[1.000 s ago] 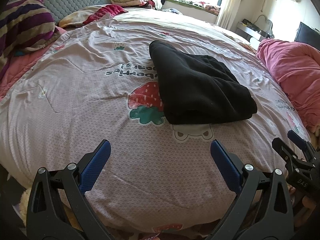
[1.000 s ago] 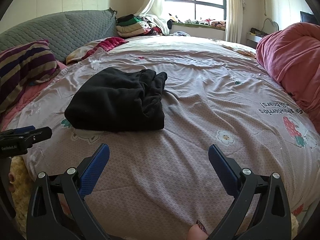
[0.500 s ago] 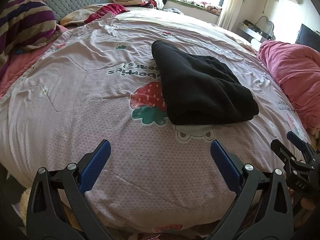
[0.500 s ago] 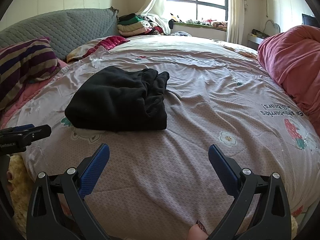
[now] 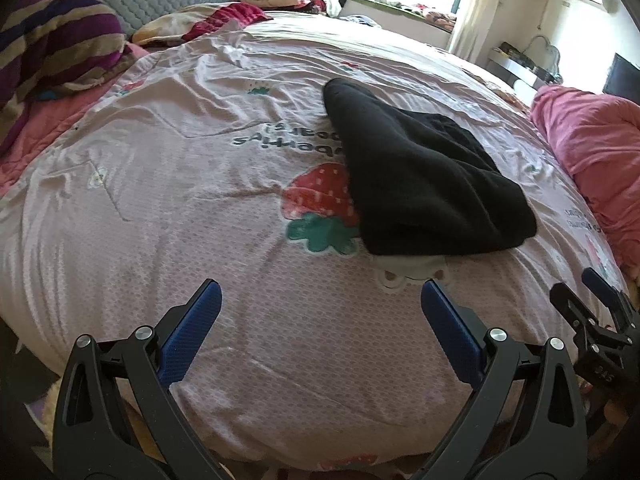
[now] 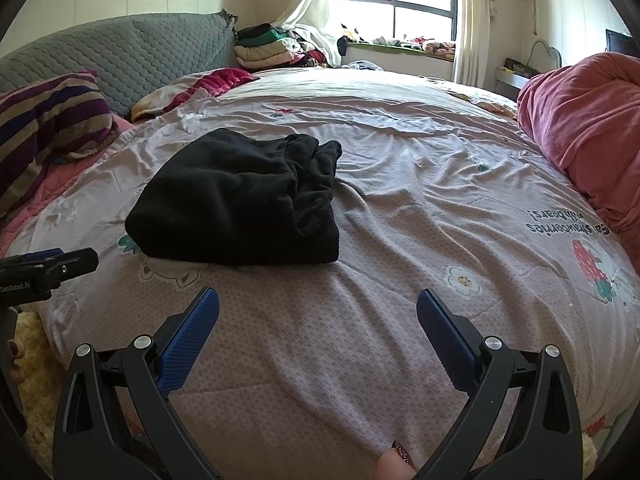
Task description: Fold small clothes
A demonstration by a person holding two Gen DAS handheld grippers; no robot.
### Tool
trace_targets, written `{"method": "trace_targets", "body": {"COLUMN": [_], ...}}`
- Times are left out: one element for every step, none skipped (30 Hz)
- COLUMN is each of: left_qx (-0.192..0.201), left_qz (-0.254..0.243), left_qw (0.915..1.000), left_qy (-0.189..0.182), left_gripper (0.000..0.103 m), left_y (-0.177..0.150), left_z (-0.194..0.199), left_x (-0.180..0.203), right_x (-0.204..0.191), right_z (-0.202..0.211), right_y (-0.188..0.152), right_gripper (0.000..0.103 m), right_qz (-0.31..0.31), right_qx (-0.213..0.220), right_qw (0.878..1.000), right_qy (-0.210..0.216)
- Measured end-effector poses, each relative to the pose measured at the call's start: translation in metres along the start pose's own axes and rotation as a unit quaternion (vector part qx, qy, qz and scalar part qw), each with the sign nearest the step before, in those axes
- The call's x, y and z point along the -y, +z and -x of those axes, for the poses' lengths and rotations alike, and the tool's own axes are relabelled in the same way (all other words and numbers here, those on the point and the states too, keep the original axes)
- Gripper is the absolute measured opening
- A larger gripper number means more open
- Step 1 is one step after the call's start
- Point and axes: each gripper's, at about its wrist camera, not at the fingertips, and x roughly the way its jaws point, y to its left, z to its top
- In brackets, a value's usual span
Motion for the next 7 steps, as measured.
{"method": "trace_targets", "body": {"left_qx": [-0.001, -0.002, -0.006, -0.009, -0.011, -0.012, -0.013], "left_qz": [0.006, 0.012, 0.022, 0.027, 0.033, 0.042, 0.046], "left_qw": [1.0, 0.9999, 0.9997, 0.9995, 0.9991, 0.9983, 0.9977], "left_qy": [0.002, 0.006, 0.013, 0.017, 0.023, 0.039, 0.048], "left_gripper": [0.094, 0.094, 0.094, 0.094, 0.094, 0.094, 0.094], "left_y": [0.002, 0.004, 0.007, 0.011, 0.015, 0.024, 0.029], "left_z": [-0.002, -0.004, -0.008, -0.011, -0.015, -0.021, -0.026], "left_x": [-0.005, -0.009, -0.017, -0.024, -0.033, -0.046, -0.055], "right_x": [0.0, 0.0, 0.002, 0.003, 0.006, 0.01, 0.018], "right_z": [-0.001, -0.003, -0.006, -0.009, -0.012, -0.016, -0.021], "right_y": [0.001, 0.002, 0.005, 0.007, 0.01, 0.013, 0.018], "right_gripper": [0.098, 0.098, 0.098, 0.098, 0.098, 0.098, 0.098], "right_qz": [-0.002, -0.005, -0.008, -0.01, -0.013, -0.018, -0.026], "right_qx": [0.001, 0.001, 0.001, 0.002, 0.004, 0.006, 0.009], "right_qw": [1.0, 1.0, 1.0, 1.0, 1.0, 0.999, 0.998], "right_qy": [-0.001, -0.002, -0.006, -0.014, -0.024, -0.034, -0.049]}}
